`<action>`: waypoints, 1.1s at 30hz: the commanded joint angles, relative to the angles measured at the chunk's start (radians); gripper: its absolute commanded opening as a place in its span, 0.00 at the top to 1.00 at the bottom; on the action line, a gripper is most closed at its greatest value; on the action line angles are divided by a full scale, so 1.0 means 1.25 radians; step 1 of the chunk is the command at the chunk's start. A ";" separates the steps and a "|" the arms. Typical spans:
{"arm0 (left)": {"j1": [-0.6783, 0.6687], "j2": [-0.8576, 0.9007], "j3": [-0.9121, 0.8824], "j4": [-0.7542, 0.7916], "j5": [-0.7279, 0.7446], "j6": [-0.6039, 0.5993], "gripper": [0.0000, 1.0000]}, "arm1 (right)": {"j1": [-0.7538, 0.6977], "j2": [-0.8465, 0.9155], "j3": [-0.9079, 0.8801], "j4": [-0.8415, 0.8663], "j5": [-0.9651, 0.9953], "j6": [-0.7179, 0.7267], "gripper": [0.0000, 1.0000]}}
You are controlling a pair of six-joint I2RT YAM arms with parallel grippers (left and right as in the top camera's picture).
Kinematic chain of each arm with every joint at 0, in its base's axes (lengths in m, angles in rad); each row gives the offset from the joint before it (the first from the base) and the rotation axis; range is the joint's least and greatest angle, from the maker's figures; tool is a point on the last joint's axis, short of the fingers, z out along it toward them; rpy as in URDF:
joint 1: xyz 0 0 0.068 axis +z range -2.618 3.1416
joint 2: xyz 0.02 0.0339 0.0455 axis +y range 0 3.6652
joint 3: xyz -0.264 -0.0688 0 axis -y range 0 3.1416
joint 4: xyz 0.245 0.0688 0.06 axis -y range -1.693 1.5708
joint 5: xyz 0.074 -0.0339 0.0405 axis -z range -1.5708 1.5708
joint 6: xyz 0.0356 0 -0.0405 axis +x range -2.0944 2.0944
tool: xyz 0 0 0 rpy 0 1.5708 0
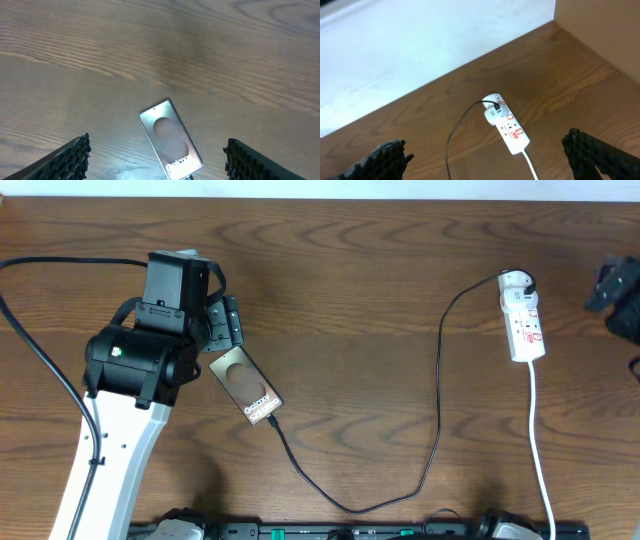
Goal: Plug charger to phone and switch on socket
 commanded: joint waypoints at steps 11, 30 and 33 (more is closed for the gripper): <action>-0.002 0.002 0.013 -0.002 -0.013 0.005 0.15 | 0.000 -0.051 0.001 -0.158 -0.007 0.012 0.01; -0.002 0.002 0.013 -0.002 -0.013 0.005 0.15 | 0.000 -0.051 0.001 -0.302 -0.008 0.012 0.01; -0.002 0.002 0.013 -0.002 -0.013 0.005 0.15 | 0.000 -0.051 0.001 -0.302 -0.008 0.012 0.01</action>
